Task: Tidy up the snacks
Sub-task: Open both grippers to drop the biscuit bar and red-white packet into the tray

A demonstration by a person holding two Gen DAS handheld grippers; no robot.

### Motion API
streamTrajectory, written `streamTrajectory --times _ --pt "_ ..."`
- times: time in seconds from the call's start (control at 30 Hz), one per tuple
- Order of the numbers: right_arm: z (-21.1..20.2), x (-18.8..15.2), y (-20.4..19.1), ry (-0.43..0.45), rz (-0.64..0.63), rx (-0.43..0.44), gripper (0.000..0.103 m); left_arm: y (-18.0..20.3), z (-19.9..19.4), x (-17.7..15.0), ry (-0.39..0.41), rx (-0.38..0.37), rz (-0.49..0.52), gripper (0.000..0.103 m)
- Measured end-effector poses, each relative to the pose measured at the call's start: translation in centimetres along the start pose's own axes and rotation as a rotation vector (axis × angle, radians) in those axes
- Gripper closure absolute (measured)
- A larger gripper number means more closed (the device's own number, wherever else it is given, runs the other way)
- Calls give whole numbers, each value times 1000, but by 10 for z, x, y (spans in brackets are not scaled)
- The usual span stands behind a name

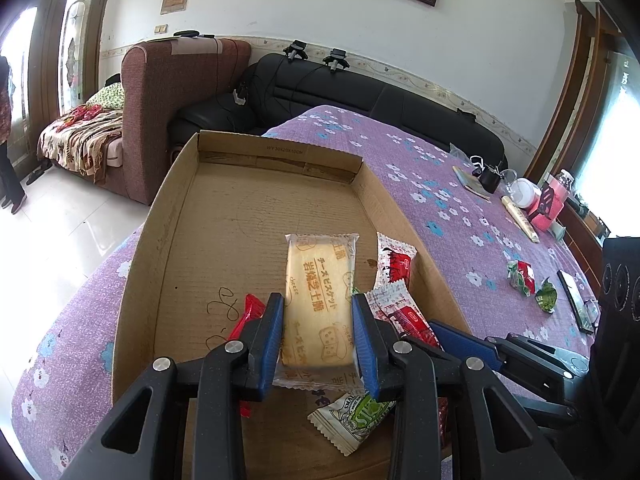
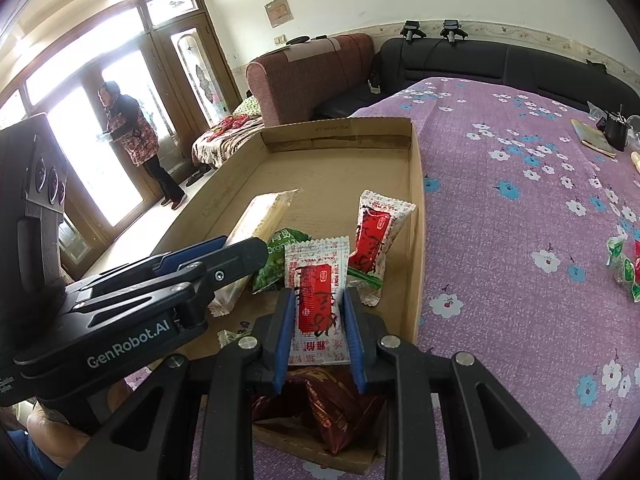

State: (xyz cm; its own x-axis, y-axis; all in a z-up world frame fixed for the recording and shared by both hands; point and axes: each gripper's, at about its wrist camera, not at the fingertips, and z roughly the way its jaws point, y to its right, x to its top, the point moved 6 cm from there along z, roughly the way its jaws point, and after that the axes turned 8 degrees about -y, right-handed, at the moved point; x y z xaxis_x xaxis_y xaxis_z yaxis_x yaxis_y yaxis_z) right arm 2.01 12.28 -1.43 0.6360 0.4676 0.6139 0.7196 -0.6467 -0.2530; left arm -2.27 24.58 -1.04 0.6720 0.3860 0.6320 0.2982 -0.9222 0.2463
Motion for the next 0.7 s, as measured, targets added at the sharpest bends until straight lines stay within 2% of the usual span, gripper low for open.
streamTrajectory --times 0.33,0.53,0.7 --pt "1 0 1 4 -8 -11 77 0 1 0 0 0 0 67" --pt "-1 1 1 19 -10 -12 61 -2 0 -1 4 -9 -11 63" --pt "-12 4 2 67 -13 -35 55 -7 -8 1 43 -41 -41 63"
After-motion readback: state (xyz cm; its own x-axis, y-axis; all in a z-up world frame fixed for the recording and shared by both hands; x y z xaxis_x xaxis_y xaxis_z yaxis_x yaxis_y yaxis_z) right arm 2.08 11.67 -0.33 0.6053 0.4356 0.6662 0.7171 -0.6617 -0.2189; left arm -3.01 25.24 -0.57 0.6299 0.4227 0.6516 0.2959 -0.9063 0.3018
